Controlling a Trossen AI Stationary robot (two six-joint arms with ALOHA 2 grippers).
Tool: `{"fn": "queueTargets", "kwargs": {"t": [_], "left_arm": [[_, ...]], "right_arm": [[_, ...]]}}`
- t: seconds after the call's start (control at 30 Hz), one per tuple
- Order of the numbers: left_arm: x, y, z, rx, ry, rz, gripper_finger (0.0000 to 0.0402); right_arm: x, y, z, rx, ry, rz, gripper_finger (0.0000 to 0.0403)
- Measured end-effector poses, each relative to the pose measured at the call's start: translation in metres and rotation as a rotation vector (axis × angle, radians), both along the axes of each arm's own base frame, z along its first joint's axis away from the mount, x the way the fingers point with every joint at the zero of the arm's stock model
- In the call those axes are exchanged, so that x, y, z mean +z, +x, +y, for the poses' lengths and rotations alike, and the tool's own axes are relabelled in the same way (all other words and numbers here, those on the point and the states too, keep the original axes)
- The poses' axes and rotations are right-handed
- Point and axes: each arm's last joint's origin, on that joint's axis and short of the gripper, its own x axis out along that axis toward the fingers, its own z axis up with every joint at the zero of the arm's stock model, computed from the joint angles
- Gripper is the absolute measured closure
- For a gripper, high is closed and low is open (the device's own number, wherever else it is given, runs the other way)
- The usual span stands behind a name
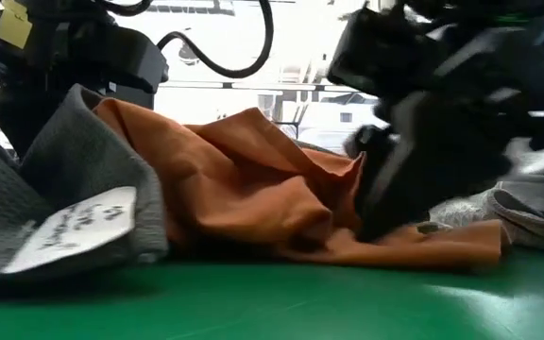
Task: Sort towels by color in basket
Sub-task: Put the orange towel into the right transparent bin
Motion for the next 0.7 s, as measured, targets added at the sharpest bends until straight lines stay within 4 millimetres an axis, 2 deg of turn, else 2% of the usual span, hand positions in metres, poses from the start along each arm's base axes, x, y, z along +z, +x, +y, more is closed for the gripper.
{"fn": "queueTargets", "kwargs": {"t": [0.13,0.37,0.53,0.7], "left_arm": [[0.000,0.001,-0.001,-0.015,-0.003,-0.015,0.0400],[0.001,0.005,0.002,-0.005,-0.012,-0.041,0.0400],[0.001,0.007,0.004,-0.016,-0.010,-0.053,0.0400],[0.003,0.013,0.006,-0.040,-0.017,-0.109,0.0400]], "right_arm": [[0.007,0.012,-0.011,-0.022,-0.034,-0.076,0.0092],[0.016,0.032,-0.033,-0.061,0.023,-0.221,0.0092],[0.024,0.039,-0.035,-0.019,0.033,-0.310,0.0092],[0.025,0.042,-0.042,-0.029,0.030,-0.326,0.0092]]}}
